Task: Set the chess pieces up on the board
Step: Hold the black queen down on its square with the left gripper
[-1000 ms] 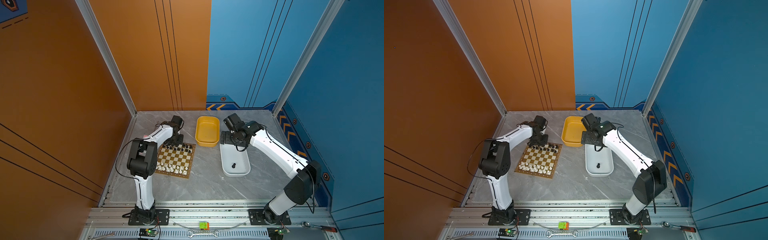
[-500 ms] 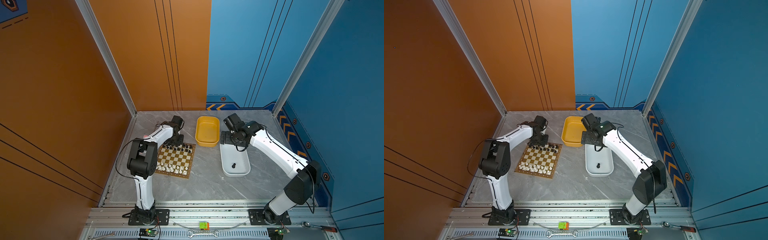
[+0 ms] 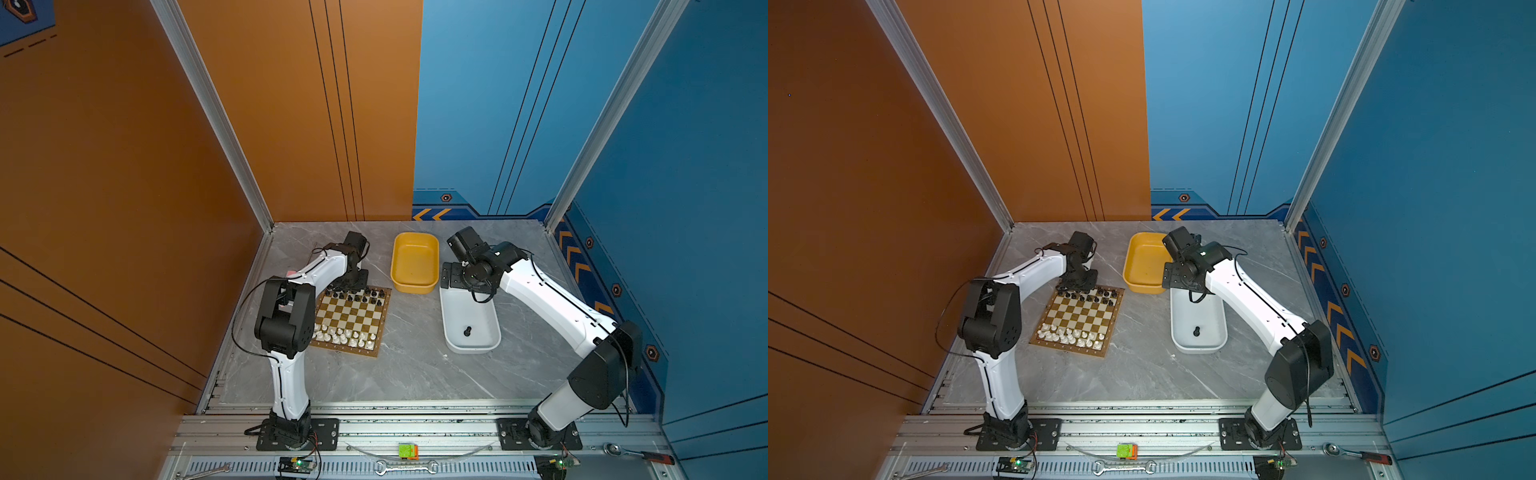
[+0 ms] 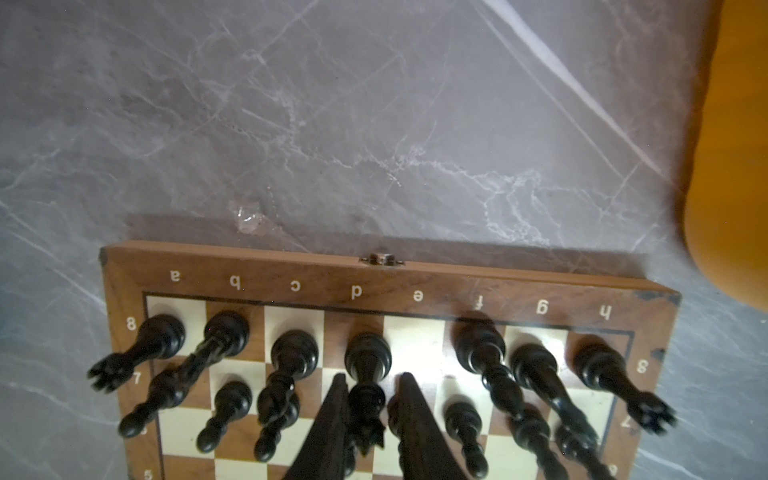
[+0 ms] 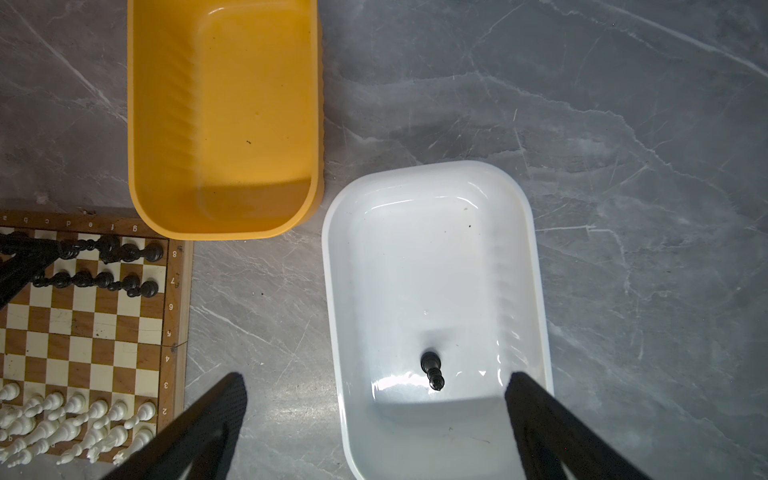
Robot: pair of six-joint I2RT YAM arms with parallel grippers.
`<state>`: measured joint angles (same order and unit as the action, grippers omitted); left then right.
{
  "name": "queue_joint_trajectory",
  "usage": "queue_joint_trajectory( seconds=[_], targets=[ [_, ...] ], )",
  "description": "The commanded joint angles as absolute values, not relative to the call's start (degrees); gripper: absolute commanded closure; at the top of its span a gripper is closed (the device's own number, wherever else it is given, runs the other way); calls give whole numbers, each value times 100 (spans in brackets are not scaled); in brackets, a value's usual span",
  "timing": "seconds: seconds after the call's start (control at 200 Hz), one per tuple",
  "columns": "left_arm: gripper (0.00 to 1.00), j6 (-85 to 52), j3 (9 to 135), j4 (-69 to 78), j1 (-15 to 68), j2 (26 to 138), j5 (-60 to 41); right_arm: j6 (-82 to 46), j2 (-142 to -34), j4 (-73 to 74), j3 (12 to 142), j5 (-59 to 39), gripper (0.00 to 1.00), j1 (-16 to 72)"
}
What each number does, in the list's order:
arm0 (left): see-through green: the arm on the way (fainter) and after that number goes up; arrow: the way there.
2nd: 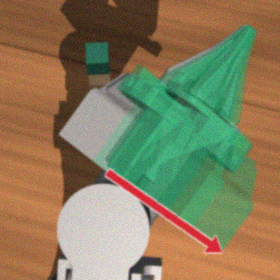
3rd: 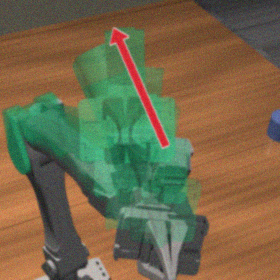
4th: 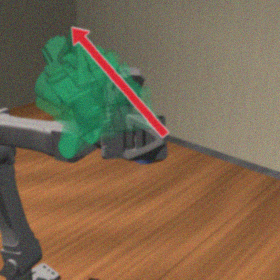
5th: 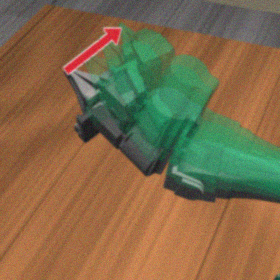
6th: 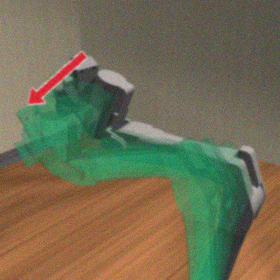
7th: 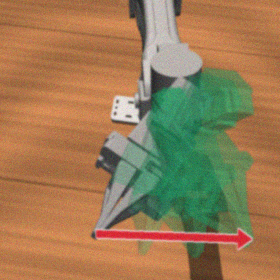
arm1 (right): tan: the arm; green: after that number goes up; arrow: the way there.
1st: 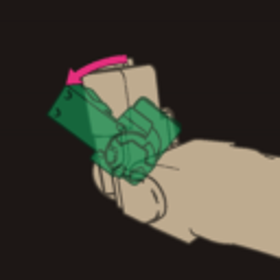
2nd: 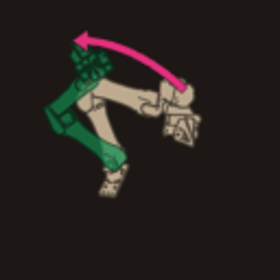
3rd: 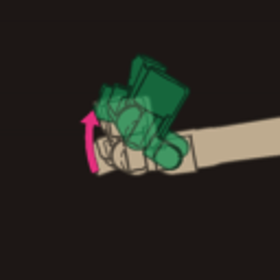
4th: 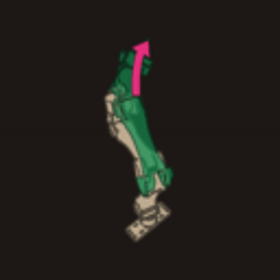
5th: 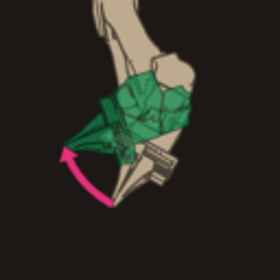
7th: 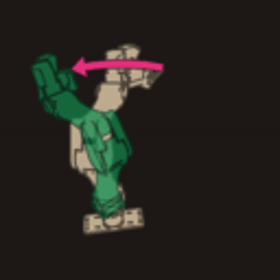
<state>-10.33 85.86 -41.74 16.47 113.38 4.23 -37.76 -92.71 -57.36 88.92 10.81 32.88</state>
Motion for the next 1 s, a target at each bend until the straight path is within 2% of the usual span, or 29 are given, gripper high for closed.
queue_joint_trajectory(
  seconds=[0.0, 0.421, 0.996],
  targets=[
    [79, -1056, 8622, -4254, 1698, 11391, 448, -3753, -9272, -5731, 8833, 1213, 0, 3261],
    [84, -1020, 8649, -4289, 1688, 11408, 622, -3744, -9229, -5730, 8802, 1214, 0, 3244],
    [83, -932, 8607, -4334, 1626, 11372, 709, -3779, -9263, -5695, 8808, 1204, 0, 3271]
  ],
)
